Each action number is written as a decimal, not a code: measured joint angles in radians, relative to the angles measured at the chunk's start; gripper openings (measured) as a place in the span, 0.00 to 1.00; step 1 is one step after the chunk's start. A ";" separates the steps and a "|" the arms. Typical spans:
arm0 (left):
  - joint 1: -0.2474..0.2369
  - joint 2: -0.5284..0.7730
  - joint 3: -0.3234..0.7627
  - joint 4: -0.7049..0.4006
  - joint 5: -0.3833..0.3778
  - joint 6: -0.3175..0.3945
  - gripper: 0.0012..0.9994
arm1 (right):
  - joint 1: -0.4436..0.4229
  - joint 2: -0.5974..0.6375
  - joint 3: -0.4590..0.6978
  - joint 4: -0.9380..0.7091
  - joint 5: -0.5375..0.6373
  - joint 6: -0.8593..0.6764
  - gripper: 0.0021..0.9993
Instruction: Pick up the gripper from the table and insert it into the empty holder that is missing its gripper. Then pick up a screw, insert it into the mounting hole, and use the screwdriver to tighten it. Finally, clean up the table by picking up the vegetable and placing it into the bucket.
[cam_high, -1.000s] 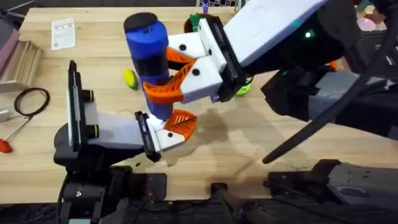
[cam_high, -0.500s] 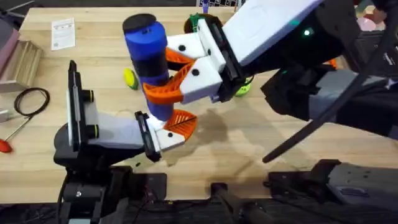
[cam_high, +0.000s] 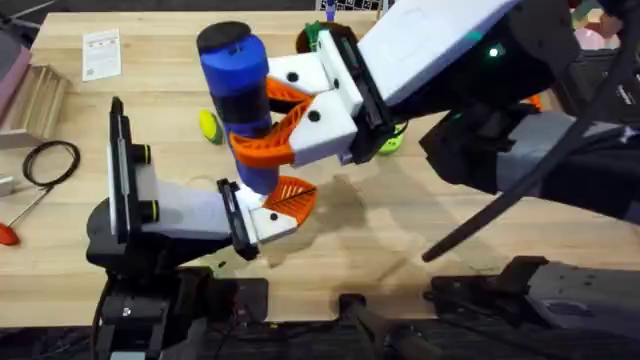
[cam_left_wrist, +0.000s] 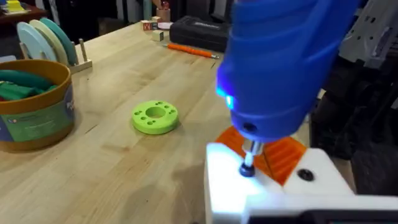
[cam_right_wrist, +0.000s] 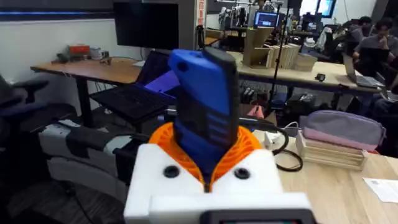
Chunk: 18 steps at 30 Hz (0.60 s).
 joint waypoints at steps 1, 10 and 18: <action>0.000 0.000 0.000 0.000 0.000 0.000 0.00 | 0.000 0.000 0.000 0.000 0.000 0.000 0.02; 0.000 0.000 0.000 0.000 0.000 0.000 0.00 | 0.004 0.000 0.003 -0.023 0.001 -0.007 0.02; 0.000 0.000 0.000 0.000 0.000 0.000 0.00 | 0.004 0.000 0.005 -0.048 0.004 -0.023 0.02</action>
